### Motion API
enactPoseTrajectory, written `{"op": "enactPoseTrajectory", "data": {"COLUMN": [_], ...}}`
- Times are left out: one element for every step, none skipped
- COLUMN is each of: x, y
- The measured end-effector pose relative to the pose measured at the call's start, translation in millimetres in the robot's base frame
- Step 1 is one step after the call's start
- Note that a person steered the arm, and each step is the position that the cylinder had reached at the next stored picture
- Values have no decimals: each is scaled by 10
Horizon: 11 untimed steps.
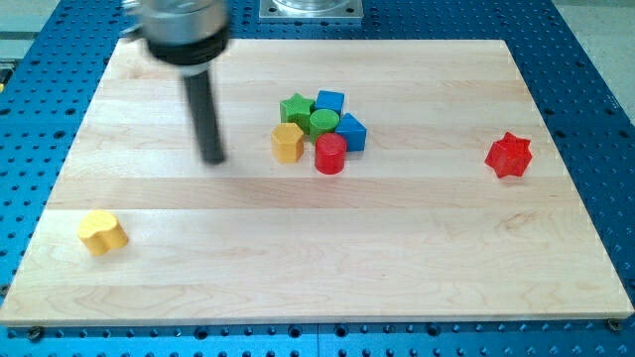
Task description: Push the heart into the hexagon
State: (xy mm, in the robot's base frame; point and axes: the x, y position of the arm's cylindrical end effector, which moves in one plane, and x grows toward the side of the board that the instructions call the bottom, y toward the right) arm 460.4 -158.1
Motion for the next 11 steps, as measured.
{"op": "enactPoseTrajectory", "data": {"x": [1302,1417,797,736,894,1164,879,347,1046,456,-45], "y": [-20,-611,-1010,175,94,844,1176,1285,1085,1154,1772]}}
